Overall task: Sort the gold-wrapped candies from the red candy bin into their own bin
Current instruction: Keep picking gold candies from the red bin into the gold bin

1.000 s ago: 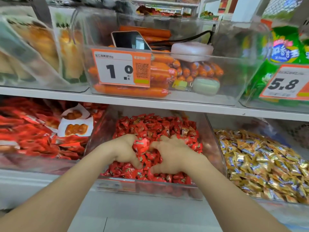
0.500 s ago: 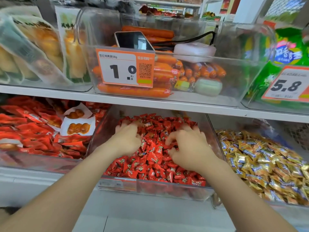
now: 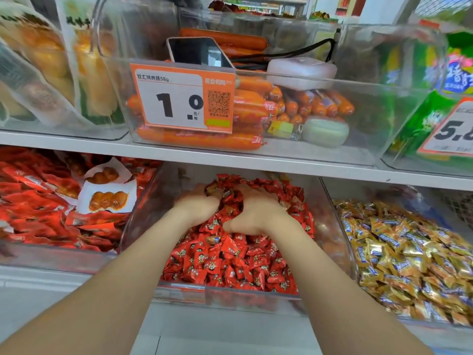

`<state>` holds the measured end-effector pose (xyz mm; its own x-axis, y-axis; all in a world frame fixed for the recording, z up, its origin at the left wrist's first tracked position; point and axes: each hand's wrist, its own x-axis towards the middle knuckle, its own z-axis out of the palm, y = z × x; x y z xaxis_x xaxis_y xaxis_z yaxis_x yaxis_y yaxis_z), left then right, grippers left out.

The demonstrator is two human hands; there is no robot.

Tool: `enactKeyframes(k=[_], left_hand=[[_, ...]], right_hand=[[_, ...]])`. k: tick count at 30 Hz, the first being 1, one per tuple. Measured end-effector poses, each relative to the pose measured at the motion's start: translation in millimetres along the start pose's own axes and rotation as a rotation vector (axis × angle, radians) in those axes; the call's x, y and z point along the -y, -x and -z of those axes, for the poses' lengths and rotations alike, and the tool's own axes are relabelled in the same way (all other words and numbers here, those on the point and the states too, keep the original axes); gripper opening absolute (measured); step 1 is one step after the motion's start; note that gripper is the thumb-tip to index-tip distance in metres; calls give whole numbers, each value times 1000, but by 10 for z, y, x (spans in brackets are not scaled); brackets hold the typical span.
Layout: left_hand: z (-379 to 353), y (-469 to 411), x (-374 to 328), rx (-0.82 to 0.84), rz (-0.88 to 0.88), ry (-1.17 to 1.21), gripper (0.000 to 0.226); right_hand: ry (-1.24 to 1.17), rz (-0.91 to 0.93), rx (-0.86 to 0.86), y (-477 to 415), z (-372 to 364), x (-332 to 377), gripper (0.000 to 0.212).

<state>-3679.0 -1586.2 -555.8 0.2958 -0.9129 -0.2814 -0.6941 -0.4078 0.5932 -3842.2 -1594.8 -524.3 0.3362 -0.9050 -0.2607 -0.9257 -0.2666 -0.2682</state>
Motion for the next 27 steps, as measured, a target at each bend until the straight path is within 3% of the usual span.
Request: enactKeyframes(k=[8,14,17,20,24,27], left_hand=[[56,305,-76,267,25,343,43],[232,515,19,399,5,364,45],[308,686,41,466,-111,317,17],[350,813,23,468,-234,202,27],[431,969,-20,470,-308,66,46],[476,1054,28,467,-341,-46,68]], right_hand=[[-224,53,143,4,9,-12,121],[-390,215,79,275,85,-165,105],[-349,278,8,488,214,-274,83],[-212,288,-22,694,258,-426,68],[-83,280,-27,890,200,-581,76],[-68,275,-52,1002,232,-606,67]])
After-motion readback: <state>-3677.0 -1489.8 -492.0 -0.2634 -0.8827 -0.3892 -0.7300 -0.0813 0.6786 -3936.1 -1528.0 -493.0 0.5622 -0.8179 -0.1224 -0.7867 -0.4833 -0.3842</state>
